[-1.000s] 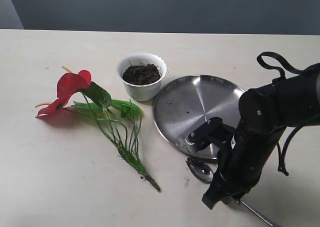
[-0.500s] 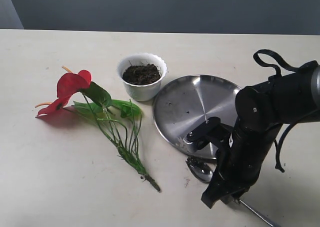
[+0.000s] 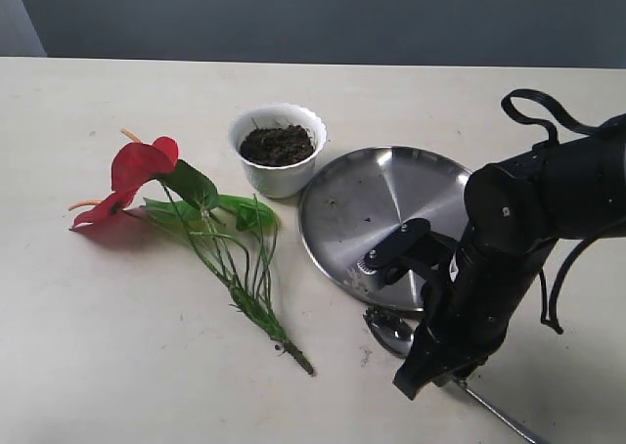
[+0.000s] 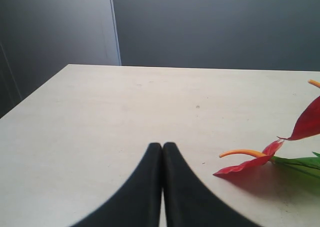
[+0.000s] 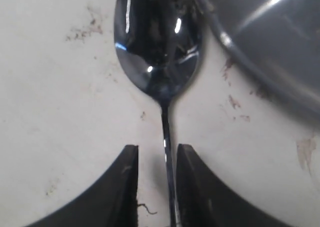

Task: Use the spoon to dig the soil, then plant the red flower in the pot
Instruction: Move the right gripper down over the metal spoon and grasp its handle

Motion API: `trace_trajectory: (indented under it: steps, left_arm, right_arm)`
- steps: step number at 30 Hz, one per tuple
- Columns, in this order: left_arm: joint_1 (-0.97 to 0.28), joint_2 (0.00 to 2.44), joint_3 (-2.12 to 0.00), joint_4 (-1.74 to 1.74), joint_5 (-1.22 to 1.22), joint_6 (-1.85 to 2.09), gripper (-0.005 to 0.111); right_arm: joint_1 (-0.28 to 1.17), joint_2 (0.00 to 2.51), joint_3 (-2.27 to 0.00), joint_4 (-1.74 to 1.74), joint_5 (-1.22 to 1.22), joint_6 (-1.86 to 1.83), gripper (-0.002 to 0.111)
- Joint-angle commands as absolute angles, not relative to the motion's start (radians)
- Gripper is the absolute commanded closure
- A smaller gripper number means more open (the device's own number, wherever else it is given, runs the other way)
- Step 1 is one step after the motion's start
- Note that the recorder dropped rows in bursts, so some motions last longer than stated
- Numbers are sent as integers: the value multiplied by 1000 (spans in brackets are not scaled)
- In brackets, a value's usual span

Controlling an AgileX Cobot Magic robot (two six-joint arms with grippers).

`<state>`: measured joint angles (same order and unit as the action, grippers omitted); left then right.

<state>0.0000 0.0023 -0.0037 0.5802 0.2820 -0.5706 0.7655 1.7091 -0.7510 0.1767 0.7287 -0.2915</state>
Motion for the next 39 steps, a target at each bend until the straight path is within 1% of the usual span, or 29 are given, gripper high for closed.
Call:
trace_trajectory:
  steps: [1, 7, 24, 26, 27, 31, 36, 39]
  left_arm:
    - [1, 0, 0, 581, 284, -573, 106]
    - [1, 0, 0, 581, 284, -573, 106]
    - [1, 0, 0, 581, 284, -573, 106]
    - [1, 0, 0, 581, 284, -573, 106]
    - [1, 0, 0, 581, 284, -573, 106]
    - [1, 0, 0, 581, 284, -573, 106]
    - [1, 0, 0, 581, 284, -573, 106]
    - [1, 0, 0, 581, 284, -573, 106]
  right_arm:
    - [769, 1681, -756, 156, 723, -289, 81]
    - [769, 1687, -754, 153, 719, -289, 81]
    - [769, 1810, -754, 166, 699, -289, 81]
    - [769, 1820, -754, 171, 709, -289, 84]
    - [771, 1824, -754, 174, 711, -289, 88]
    - [805, 1824, -754, 187, 733, -289, 109]
    - [849, 1824, -754, 184, 735, -289, 109]
    - [851, 1824, -754, 184, 766, -289, 109]
